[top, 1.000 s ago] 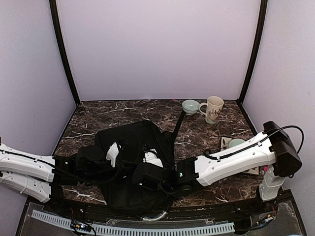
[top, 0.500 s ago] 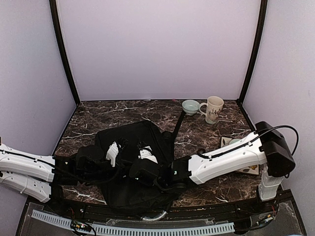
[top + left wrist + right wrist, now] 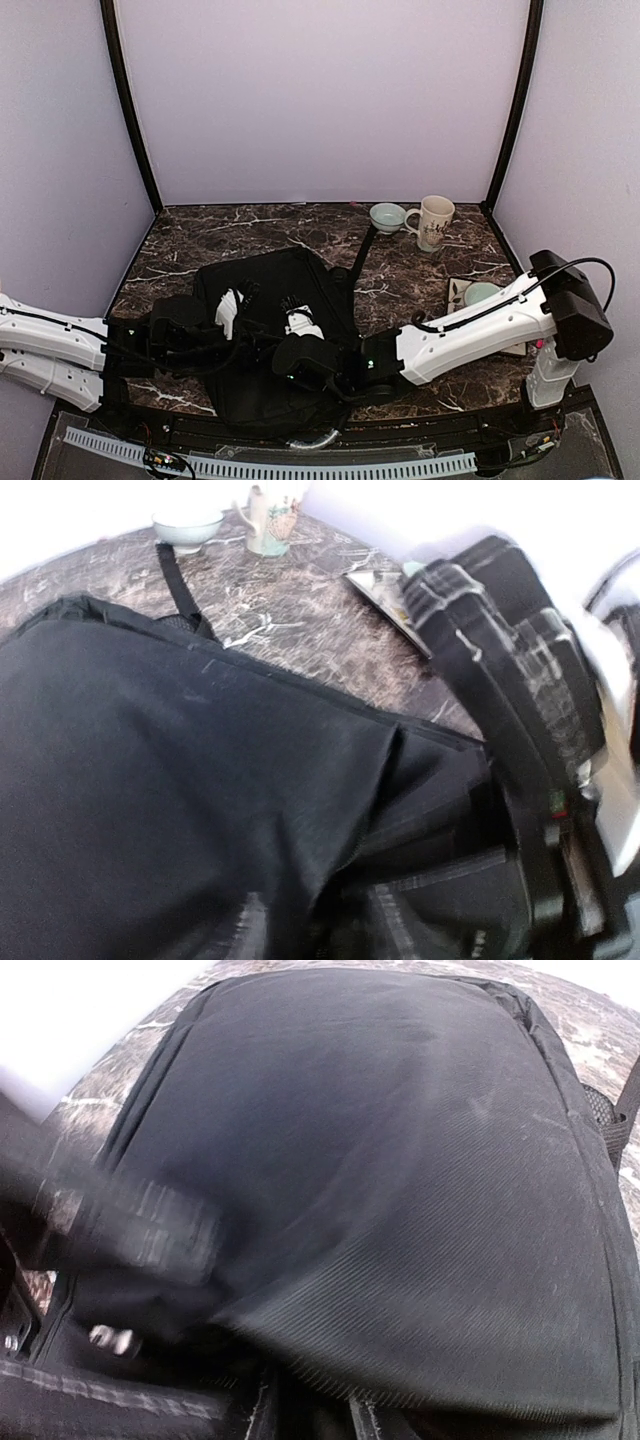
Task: Pack the student bag
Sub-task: Adjust the pen in the second largest pocket of the bag.
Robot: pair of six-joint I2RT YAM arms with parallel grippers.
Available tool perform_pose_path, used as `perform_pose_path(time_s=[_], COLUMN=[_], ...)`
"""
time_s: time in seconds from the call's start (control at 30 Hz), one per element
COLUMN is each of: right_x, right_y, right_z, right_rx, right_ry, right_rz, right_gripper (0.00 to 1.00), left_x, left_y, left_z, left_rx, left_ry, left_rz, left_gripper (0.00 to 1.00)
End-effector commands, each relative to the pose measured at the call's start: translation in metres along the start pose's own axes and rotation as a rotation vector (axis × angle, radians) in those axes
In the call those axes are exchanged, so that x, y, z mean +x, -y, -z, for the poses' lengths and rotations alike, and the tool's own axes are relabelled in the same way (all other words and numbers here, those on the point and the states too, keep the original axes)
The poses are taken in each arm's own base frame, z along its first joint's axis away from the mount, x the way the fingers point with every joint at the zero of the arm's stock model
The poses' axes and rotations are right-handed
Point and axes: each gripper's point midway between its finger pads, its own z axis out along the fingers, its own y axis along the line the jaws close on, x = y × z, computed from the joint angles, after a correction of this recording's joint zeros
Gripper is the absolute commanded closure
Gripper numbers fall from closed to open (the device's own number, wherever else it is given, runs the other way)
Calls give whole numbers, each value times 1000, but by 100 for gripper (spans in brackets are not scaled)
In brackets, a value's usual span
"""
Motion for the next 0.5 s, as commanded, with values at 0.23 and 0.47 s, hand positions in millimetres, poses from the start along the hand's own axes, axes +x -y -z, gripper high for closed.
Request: perform_pose_path(time_s=[0.23,0.47], right_x=[26,29], right_y=[-30,-18], right_z=[57,75], right_rx=[16,61], right_ry=[-46,-85], right_rz=[61,50], right_gripper=[72,59], left_x=[-22,-28], left_y=[-1,-28], left_z=[26,49], left_rx=[5,-132], left_ry=[80,109], left_rz=[70,119], left_gripper=[17,16])
